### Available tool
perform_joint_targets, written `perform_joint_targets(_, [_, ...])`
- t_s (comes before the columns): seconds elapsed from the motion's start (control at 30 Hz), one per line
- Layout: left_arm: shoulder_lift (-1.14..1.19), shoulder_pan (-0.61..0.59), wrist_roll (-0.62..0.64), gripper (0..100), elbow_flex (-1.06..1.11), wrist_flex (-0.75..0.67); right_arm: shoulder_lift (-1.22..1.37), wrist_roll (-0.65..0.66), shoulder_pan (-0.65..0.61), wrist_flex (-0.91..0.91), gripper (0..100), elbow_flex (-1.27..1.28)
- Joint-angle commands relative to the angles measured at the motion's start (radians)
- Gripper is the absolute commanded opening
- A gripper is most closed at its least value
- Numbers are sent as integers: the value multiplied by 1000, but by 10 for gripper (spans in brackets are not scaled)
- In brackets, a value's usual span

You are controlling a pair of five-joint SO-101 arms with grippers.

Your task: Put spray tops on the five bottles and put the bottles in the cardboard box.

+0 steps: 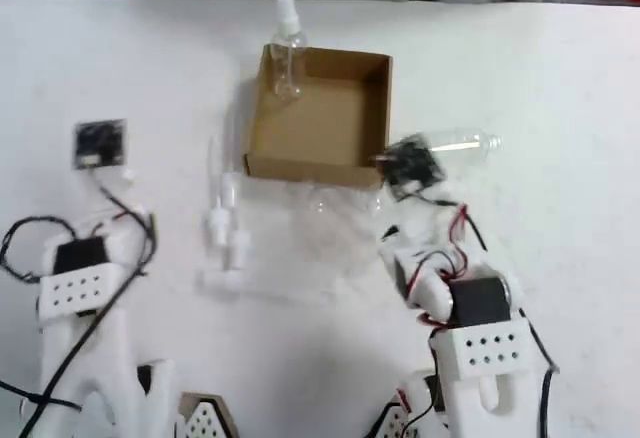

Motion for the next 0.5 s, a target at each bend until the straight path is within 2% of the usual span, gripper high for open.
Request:
perform_joint_targets(0.0, [51,-171,3,57,11,-115,154,21,-122,85,22,-198])
perform_joint_targets(0.1, [125,-225,5,57,-8,-137,328,28,-171,90,22,-293])
perform_joint_targets(0.23, [289,-237,5,57,-98,-109,536,32,-199,91,23,-422])
perform_joint_targets(0.37, [473,-237,5,57,-230,-48,676,123,-209,104,101,-503])
perform_joint_targets(0.47, [584,-237,5,57,-308,-37,753,137,-202,97,135,-540])
